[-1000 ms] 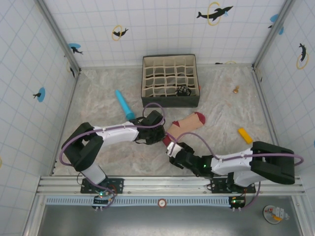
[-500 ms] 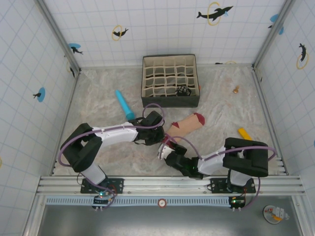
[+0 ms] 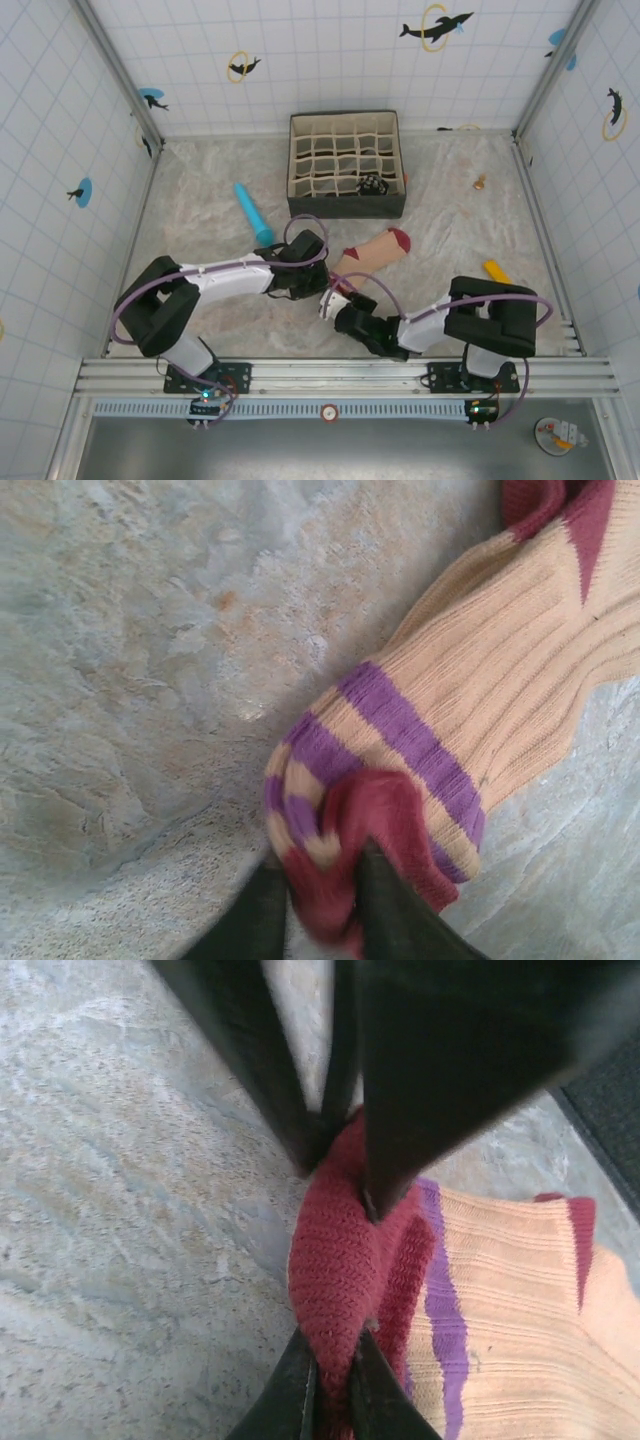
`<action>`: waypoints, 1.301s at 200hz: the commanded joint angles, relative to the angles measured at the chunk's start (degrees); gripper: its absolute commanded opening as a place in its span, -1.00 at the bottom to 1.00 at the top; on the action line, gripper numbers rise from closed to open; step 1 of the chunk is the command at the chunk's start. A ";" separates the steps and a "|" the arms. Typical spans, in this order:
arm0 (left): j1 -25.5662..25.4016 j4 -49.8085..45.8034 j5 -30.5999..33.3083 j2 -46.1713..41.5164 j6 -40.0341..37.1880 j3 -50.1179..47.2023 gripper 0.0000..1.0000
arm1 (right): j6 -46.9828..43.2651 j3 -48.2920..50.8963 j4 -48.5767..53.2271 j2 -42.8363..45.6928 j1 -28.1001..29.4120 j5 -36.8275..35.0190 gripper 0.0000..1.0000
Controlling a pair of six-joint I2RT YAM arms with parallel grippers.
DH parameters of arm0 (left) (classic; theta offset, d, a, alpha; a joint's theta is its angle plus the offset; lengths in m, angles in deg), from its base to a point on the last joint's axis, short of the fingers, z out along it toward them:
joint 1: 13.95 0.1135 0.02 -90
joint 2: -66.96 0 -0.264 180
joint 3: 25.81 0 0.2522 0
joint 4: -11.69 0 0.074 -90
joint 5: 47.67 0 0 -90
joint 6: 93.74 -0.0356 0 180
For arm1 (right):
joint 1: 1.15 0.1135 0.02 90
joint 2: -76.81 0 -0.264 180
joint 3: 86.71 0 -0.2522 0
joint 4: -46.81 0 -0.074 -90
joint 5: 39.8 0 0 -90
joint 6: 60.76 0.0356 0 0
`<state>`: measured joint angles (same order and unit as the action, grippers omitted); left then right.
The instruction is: Roll the socks
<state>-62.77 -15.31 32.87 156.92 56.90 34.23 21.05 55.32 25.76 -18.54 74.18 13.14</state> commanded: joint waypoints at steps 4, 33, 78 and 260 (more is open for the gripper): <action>0.87 -1.14 1.85 -3.62 0.61 -1.10 0.15 | 7.17 2.09 1.84 2.75 -3.05 8.41 -1.00; 1.61 -2.09 4.25 -7.27 1.03 -1.58 0.40 | 11.61 4.76 0.56 5.29 -6.90 16.79 -1.00; 1.89 3.74 5.60 -13.02 0.03 -5.40 0.47 | 18.70 6.93 -1.91 7.11 -13.97 30.53 -1.00; -2.59 30.56 2.64 -0.24 -0.28 -9.97 -0.18 | 62.72 7.66 -5.62 -5.55 -40.51 61.71 -1.00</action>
<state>-64.91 10.72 36.09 154.05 57.60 23.21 78.76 61.79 9.67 -21.08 35.19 77.60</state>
